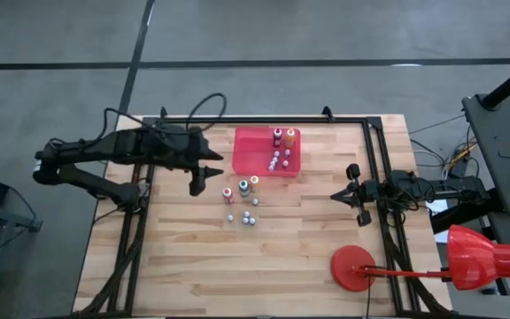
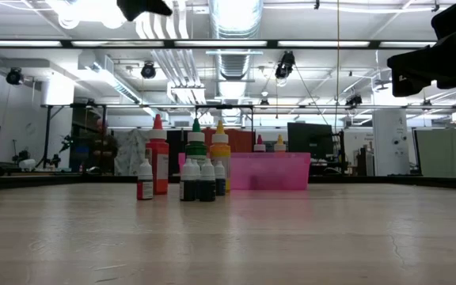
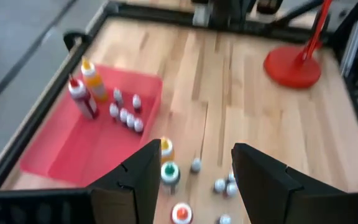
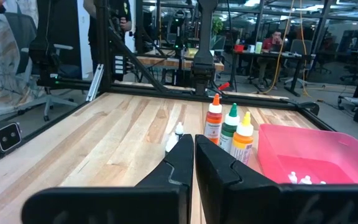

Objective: Pick & Place food coloring
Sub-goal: Put the large orange food coloring bottle into the pink bin

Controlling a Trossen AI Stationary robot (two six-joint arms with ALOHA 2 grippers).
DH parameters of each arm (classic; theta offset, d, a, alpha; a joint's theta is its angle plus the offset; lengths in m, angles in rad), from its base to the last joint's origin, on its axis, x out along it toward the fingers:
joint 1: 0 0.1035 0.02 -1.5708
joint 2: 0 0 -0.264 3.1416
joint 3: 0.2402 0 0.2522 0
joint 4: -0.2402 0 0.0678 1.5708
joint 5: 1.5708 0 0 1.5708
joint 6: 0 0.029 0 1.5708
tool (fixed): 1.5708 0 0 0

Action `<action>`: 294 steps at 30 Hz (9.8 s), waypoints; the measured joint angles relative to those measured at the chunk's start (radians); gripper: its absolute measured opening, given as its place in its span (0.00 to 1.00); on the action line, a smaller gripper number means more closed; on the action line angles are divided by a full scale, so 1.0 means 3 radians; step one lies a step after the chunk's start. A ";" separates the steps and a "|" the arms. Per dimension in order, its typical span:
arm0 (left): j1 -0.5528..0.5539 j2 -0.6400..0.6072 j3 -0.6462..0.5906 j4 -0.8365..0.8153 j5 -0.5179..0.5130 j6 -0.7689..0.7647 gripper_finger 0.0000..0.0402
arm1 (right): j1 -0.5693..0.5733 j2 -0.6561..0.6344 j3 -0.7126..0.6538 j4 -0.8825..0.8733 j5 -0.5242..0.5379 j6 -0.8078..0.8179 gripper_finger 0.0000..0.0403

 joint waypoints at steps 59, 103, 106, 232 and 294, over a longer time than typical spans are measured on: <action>0.0072 0.1535 -0.0027 -0.0768 0.0031 0.0263 0.42 | -0.0001 0.0000 0.0000 0.0001 0.0000 0.0001 0.02; 0.0066 0.1535 -0.0123 -0.0615 0.0109 -0.0113 0.62 | -0.0001 0.0000 0.0000 0.0001 0.0000 0.0001 0.02; 0.0066 0.1536 -0.0127 -0.0615 0.0109 -0.0115 0.62 | 0.0000 0.0000 0.0000 0.0001 0.0000 0.0001 0.02; 0.1193 0.1673 0.1630 -0.1485 -0.0012 0.0616 0.24 | 0.0000 0.0000 0.0000 0.0000 -0.0001 0.0001 0.02; 0.1889 0.2751 0.2783 -0.1309 0.0623 0.1349 0.24 | -0.0001 0.0000 0.0000 0.0001 0.0000 0.0000 0.02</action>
